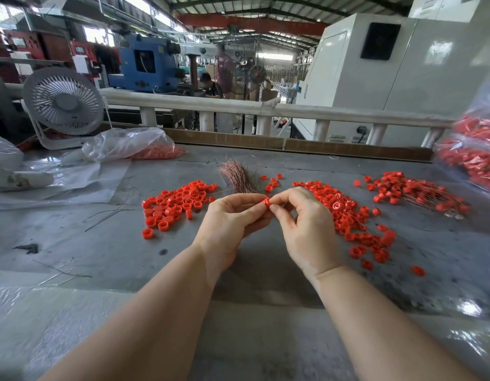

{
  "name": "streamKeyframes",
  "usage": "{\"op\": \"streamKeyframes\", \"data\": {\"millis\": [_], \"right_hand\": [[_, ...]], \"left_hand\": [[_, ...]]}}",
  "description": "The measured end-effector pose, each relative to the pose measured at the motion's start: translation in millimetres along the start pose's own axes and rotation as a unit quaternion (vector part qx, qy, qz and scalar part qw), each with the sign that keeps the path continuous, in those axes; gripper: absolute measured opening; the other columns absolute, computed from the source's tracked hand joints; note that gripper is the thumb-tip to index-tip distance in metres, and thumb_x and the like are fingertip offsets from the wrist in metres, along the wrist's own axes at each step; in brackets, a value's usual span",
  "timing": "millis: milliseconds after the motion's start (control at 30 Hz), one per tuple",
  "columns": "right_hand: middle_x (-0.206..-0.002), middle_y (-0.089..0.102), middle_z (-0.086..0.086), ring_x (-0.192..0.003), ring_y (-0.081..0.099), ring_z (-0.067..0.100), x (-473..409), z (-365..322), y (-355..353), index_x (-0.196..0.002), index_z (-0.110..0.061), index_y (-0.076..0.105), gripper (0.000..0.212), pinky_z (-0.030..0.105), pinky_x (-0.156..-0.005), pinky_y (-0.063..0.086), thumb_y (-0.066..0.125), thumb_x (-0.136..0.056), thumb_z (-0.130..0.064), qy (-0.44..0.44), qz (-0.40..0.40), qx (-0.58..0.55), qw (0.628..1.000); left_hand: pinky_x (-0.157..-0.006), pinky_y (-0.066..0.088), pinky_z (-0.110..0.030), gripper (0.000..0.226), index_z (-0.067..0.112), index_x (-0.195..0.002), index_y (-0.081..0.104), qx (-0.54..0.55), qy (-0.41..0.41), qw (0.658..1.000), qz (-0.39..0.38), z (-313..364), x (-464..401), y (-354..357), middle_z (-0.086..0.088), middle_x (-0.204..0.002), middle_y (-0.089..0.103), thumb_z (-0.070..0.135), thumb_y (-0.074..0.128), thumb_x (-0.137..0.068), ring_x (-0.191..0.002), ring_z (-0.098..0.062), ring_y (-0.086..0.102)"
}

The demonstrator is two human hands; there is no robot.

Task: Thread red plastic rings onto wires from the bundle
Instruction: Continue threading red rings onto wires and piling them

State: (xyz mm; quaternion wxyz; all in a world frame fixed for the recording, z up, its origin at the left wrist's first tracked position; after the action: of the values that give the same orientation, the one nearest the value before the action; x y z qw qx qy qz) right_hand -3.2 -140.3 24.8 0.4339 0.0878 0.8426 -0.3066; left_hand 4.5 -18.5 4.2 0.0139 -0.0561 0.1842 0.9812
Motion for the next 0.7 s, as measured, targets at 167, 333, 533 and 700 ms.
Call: {"op": "streamKeyframes", "data": {"millis": [167, 333, 533, 700], "right_hand": [[-0.078, 0.062, 0.004, -0.074, 0.055, 0.016, -0.2, -0.8, -0.3, -0.079, -0.006, 0.066, 0.005, 0.023, -0.067, 0.043, 0.065, -0.082, -0.001, 0.0, -0.004, 0.011, 1.0], [-0.079, 0.063, 0.004, -0.075, 0.057, 0.018, -0.3, -1.7, -0.3, -0.079, -0.005, 0.067, 0.006, 0.024, -0.068, 0.044, 0.066, -0.08, 0.001, -0.012, -0.007, 0.019, 1.0], [-0.081, 0.063, 0.005, -0.077, 0.059, 0.019, -0.2, -2.0, 0.1, -0.081, -0.005, 0.068, 0.006, 0.021, -0.07, 0.045, 0.066, -0.081, 0.001, -0.015, -0.016, 0.019, 1.0], [-0.081, 0.063, 0.007, -0.077, 0.059, 0.021, -0.4, -2.8, -0.5, -0.08, -0.004, 0.068, 0.006, 0.028, -0.07, 0.048, 0.065, -0.081, 0.001, -0.013, -0.018, 0.024, 0.999]], "left_hand": [[-0.062, 0.055, -0.017, 0.015, 0.005, -0.085, 0.066, -0.003, -0.001, 1.0, 0.001, 0.3, 0.9, 0.2, -0.004, -0.068, 0.071, -0.007, 0.057, -0.084, -0.063, -0.01, 0.068], [-0.059, 0.054, -0.016, 0.015, 0.005, -0.085, 0.066, -0.021, 0.016, 1.0, 0.005, 2.6, 2.0, 0.4, -0.004, -0.066, 0.071, -0.008, 0.057, -0.084, -0.061, -0.009, 0.067], [-0.055, 0.052, -0.015, 0.016, 0.006, -0.083, 0.066, -0.049, 0.046, 0.998, 0.014, 4.2, 2.2, 0.1, -0.002, -0.063, 0.07, -0.008, 0.059, -0.083, -0.057, -0.008, 0.066], [-0.054, 0.05, -0.013, 0.017, 0.006, -0.083, 0.065, -0.075, 0.069, 0.995, 0.012, 3.6, 1.1, 0.9, 0.0, -0.06, 0.069, -0.01, 0.059, -0.083, -0.055, -0.006, 0.065]]}}
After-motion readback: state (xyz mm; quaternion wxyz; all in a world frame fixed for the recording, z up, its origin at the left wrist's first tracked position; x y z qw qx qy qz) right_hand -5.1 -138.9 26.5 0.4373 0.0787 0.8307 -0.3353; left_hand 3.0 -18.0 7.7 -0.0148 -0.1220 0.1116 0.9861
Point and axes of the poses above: each hand's wrist, its own x-axis away from the middle knuckle, its own y-axis out of the palm, z = x × y, the point moved 4 cm from there along -x, towards the middle knuckle
